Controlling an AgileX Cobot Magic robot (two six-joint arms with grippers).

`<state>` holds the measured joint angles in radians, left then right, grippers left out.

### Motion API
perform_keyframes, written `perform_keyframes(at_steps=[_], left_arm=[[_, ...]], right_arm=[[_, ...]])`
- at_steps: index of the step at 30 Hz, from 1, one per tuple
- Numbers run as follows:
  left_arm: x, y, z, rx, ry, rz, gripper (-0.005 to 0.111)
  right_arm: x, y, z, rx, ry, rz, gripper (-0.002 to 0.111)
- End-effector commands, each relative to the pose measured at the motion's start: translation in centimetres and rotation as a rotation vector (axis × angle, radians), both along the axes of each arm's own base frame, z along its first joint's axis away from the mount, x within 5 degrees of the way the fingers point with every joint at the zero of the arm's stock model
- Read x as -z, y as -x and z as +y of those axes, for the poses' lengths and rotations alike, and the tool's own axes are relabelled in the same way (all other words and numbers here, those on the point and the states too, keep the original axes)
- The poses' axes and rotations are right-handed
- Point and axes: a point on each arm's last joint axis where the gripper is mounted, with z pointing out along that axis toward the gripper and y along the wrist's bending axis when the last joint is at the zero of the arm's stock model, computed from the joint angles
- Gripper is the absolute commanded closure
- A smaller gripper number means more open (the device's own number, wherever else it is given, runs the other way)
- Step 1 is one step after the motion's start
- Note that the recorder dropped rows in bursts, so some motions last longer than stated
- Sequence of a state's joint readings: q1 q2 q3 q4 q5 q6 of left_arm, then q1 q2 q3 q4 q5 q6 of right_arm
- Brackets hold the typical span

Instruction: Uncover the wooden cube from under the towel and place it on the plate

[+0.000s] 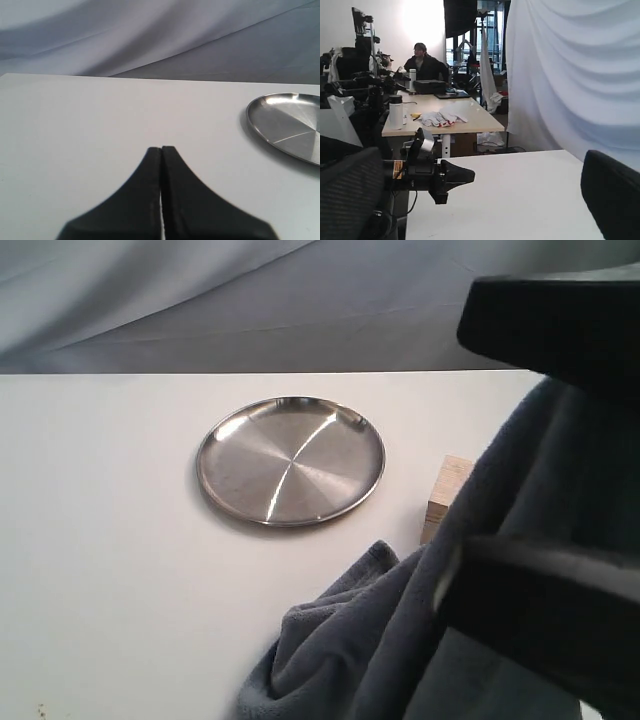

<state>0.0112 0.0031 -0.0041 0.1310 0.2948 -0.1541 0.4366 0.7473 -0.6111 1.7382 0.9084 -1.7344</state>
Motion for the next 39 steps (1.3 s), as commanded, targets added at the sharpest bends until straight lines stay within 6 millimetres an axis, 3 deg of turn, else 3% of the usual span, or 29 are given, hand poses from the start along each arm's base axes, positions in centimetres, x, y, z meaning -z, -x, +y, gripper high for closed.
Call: perform_keyframes(at_steps=[1, 6, 9, 11, 15, 18, 21, 26, 39], left_arm=[[0.1, 0.0, 0.0, 0.005, 0.001, -0.006, 0.106], [0.1, 0.0, 0.0, 0.005, 0.001, -0.006, 0.106], [0.1, 0.0, 0.0, 0.005, 0.001, -0.006, 0.106], [0.1, 0.0, 0.0, 0.005, 0.001, -0.006, 0.106], [0.1, 0.0, 0.0, 0.005, 0.001, -0.006, 0.106], [0.1, 0.0, 0.0, 0.005, 0.001, -0.006, 0.106], [0.1, 0.0, 0.0, 0.005, 0.001, -0.006, 0.106], [0.1, 0.0, 0.0, 0.005, 0.001, -0.006, 0.106], [0.1, 0.0, 0.0, 0.005, 0.001, -0.006, 0.106]], right_arm=[[0.2, 0.2, -0.1, 0.009, 0.064, -0.066, 0.005], [1.2, -1.9, -0.9, 0.244, 0.12, 0.083, 0.005], [2.8, -4.4, -2.3, 0.533, 0.05, 0.313, 0.005], [4.5, -5.4, -2.6, 0.61, -0.002, 0.492, 0.005], [7.7, -6.0, -1.0, 0.493, -0.11, 0.906, 0.005], [7.8, -5.5, 0.8, 0.253, -0.12, 1.119, 0.005], [5.9, -5.4, 1.5, 0.136, -0.126, 1.089, 0.005], [3.4, -5.5, 1.5, 0.113, -0.162, 1.007, 0.005], [3.4, -5.4, 1.5, 0.11, -0.133, 0.933, 0.005]])
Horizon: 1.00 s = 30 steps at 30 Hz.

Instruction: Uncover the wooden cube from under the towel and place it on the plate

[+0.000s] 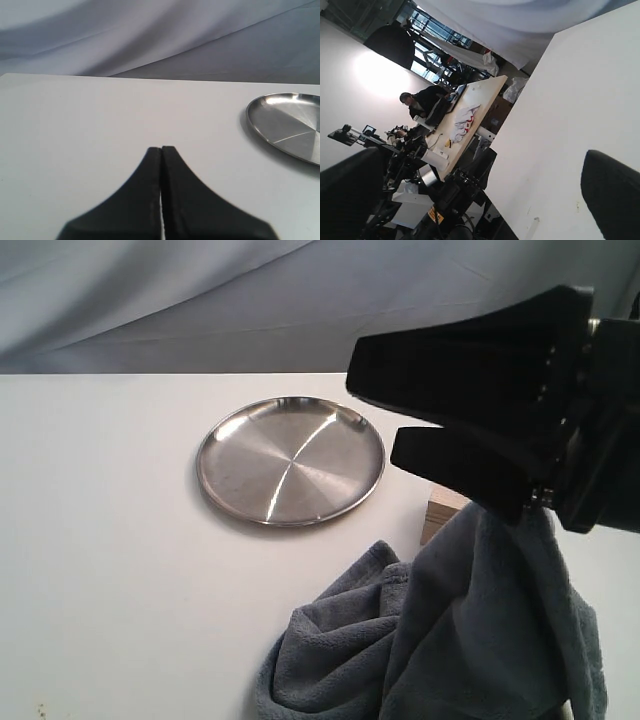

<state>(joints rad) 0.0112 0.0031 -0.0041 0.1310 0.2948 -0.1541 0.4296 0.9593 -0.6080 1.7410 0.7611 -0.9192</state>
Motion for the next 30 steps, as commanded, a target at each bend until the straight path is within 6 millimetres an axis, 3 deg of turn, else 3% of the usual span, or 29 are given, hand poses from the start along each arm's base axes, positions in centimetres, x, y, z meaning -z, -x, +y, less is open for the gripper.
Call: perform_keyframes(at_steps=[1, 7, 10, 14, 17, 20, 21, 24, 30], left_arm=[[0.06, -0.01, -0.03, 0.005, 0.001, -0.006, 0.106], [0.06, -0.01, -0.03, 0.005, 0.001, -0.006, 0.106], [0.06, -0.01, -0.03, 0.005, 0.001, -0.006, 0.106], [0.06, -0.01, -0.03, 0.005, 0.001, -0.006, 0.106], [0.06, -0.01, -0.03, 0.005, 0.001, -0.006, 0.106], [0.06, -0.01, -0.03, 0.005, 0.001, -0.006, 0.106], [0.06, -0.01, -0.03, 0.005, 0.001, -0.006, 0.106], [0.06, -0.01, -0.03, 0.005, 0.001, -0.006, 0.106], [0.06, -0.01, -0.03, 0.005, 0.001, -0.006, 0.106]], right_arm=[[-0.25, 0.27, 0.08, -0.032, 0.01, -0.053, 0.005], [-0.58, 1.01, 0.34, -0.118, -0.027, -0.058, 0.005], [-0.6, 1.05, 0.35, -0.128, 0.012, -0.176, 0.005], [-0.3, 0.82, 0.27, -0.106, 0.051, -0.183, 0.008], [-0.29, 0.7, 0.23, -0.091, 0.048, -0.168, 0.028], [-0.31, 0.69, 0.23, -0.09, 0.045, -0.165, 0.063], [-0.4, 0.75, 0.25, -0.095, 0.032, -0.162, 0.08], [-0.52, 0.83, 0.28, -0.103, 0.016, -0.16, 0.108], [-0.51, 0.78, 0.27, -0.099, 0.026, -0.18, 0.108]])
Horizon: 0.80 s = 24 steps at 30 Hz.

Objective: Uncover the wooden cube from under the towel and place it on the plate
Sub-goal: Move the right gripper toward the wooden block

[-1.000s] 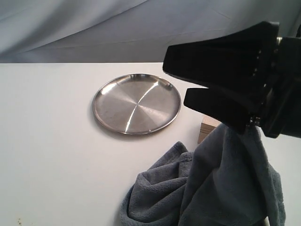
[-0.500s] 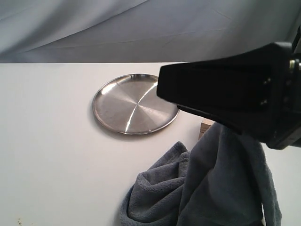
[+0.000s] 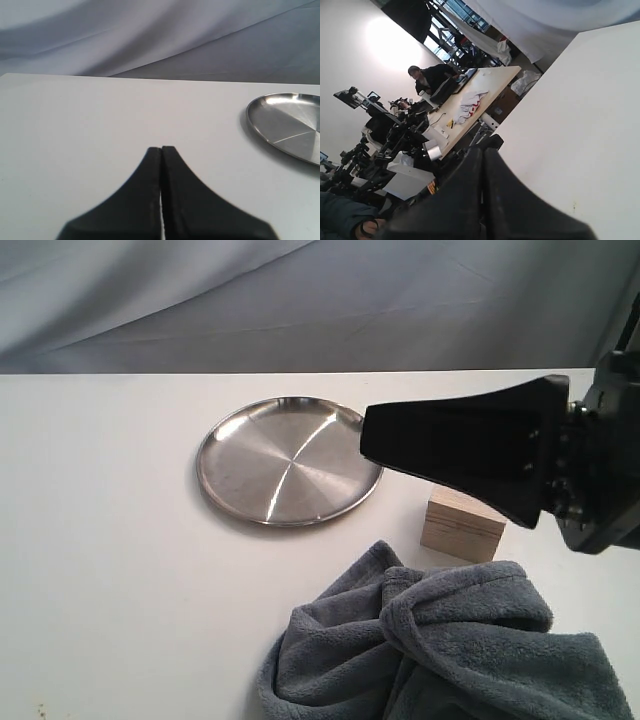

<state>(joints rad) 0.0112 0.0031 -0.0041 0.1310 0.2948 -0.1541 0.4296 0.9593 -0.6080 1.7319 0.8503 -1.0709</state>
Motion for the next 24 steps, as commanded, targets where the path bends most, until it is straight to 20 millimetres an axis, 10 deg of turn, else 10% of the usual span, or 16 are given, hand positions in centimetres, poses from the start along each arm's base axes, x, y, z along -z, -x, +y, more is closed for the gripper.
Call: perform_keyframes(at_steps=[1, 10, 24], left_arm=[[0.1, 0.0, 0.0, 0.005, 0.001, -0.006, 0.106], [0.1, 0.0, 0.0, 0.005, 0.001, -0.006, 0.106], [0.1, 0.0, 0.0, 0.005, 0.001, -0.006, 0.106]], right_arm=[[-0.3, 0.0, 0.0, 0.002, 0.005, -0.064, 0.108], [3.1, -4.3, -2.2, 0.365, 0.519, -0.304, 0.108], [12.5, -12.3, -2.5, 0.446, 1.091, -0.298, 0.108]])
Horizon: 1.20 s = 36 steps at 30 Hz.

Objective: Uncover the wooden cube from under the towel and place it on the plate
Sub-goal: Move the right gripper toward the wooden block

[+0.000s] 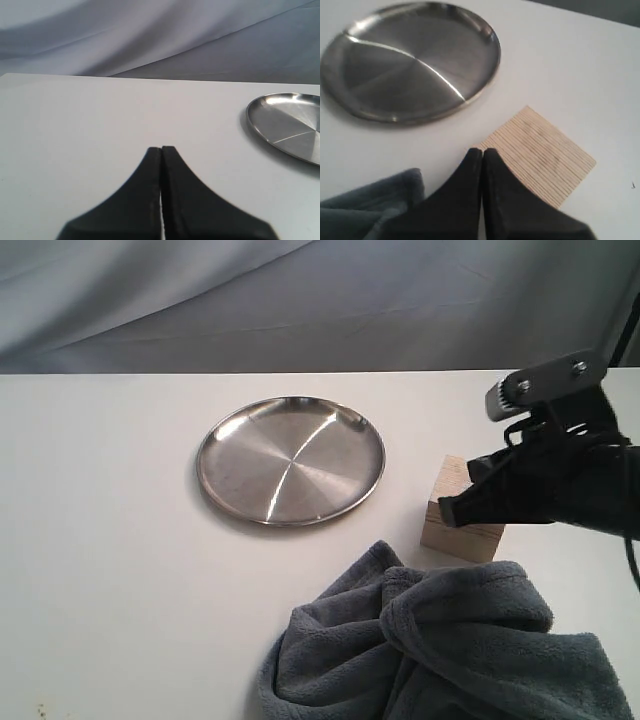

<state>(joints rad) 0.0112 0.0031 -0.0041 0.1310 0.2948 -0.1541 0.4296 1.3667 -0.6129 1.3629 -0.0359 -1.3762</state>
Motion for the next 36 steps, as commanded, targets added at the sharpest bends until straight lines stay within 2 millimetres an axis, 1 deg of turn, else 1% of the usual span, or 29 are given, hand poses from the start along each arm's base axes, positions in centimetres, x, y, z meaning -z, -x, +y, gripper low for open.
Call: perform_keyframes(at_steps=[1, 3, 4, 6, 8, 10, 12, 13, 14, 15, 17, 20, 21, 22, 24, 27, 32, 36], left_arm=[[0.1, 0.0, 0.0, 0.005, 0.001, -0.006, 0.106], [0.1, 0.0, 0.0, 0.005, 0.001, -0.006, 0.106], [0.1, 0.0, 0.0, 0.005, 0.001, -0.006, 0.106], [0.1, 0.0, 0.0, 0.005, 0.001, -0.006, 0.106], [0.1, 0.0, 0.0, 0.005, 0.001, -0.006, 0.106], [0.1, 0.0, 0.0, 0.005, 0.001, -0.006, 0.106], [0.1, 0.0, 0.0, 0.005, 0.001, -0.006, 0.106], [0.1, 0.0, 0.0, 0.005, 0.001, -0.006, 0.106], [0.1, 0.0, 0.0, 0.005, 0.001, -0.006, 0.106], [0.1, 0.0, 0.0, 0.005, 0.001, -0.006, 0.106], [0.1, 0.0, 0.0, 0.005, 0.001, -0.006, 0.106], [0.1, 0.0, 0.0, 0.005, 0.001, -0.006, 0.106], [0.1, 0.0, 0.0, 0.005, 0.001, -0.006, 0.106], [0.1, 0.0, 0.0, 0.005, 0.001, -0.006, 0.106], [0.1, 0.0, 0.0, 0.005, 0.001, -0.006, 0.106], [0.1, 0.0, 0.0, 0.005, 0.001, -0.006, 0.106], [0.1, 0.0, 0.0, 0.005, 0.001, -0.006, 0.106], [0.1, 0.0, 0.0, 0.005, 0.001, -0.006, 0.106]], right_arm=[[1.0, -2.0, 0.5, -0.081, 0.159, -0.036, 0.108], [-0.4, -3.0, 0.9, -0.075, 0.156, -0.094, 0.108], [-1.5, -3.6, 1.2, -0.076, 0.139, -0.126, 0.108], [-2.4, -4.0, 1.7, -0.1, 0.112, -0.142, 0.108], [-2.6, -4.2, 1.7, -0.094, 0.113, -0.15, 0.105], [-2.9, -4.6, 1.0, 0.0, 0.136, -0.191, 0.094], [-3.3, -5.1, -0.3, 0.189, 0.122, -0.219, 0.086], [-3.3, -5.1, -1.0, 0.293, 0.097, -0.205, 0.082], [-3.3, -5.1, -1.2, 0.312, 0.111, -0.205, 0.078], [-3.3, -5.1, -1.2, 0.29, 0.146, -0.209, 0.073], [-3.2, -5.0, -1.1, 0.237, 0.196, -0.21, 0.058], [-3.1, -5.1, -1.0, 0.212, 0.23, -0.214, 0.02], [-3.1, -5.1, -1.0, 0.193, 0.257, -0.222, 0.01], [-3.1, -5.1, -1.0, 0.173, 0.29, -0.228, 0.003], [-3.1, -5.1, -1.1, 0.153, 0.324, -0.237, 0.003], [-3.1, -5.1, -1.1, 0.153, 0.324, -0.237, 0.003], [-3.1, -5.1, -1.1, 0.183, 0.28, -0.229, 0.003], [-3.2, -5.1, -0.8, 0.086, 0.376, -0.259, 0.003]])
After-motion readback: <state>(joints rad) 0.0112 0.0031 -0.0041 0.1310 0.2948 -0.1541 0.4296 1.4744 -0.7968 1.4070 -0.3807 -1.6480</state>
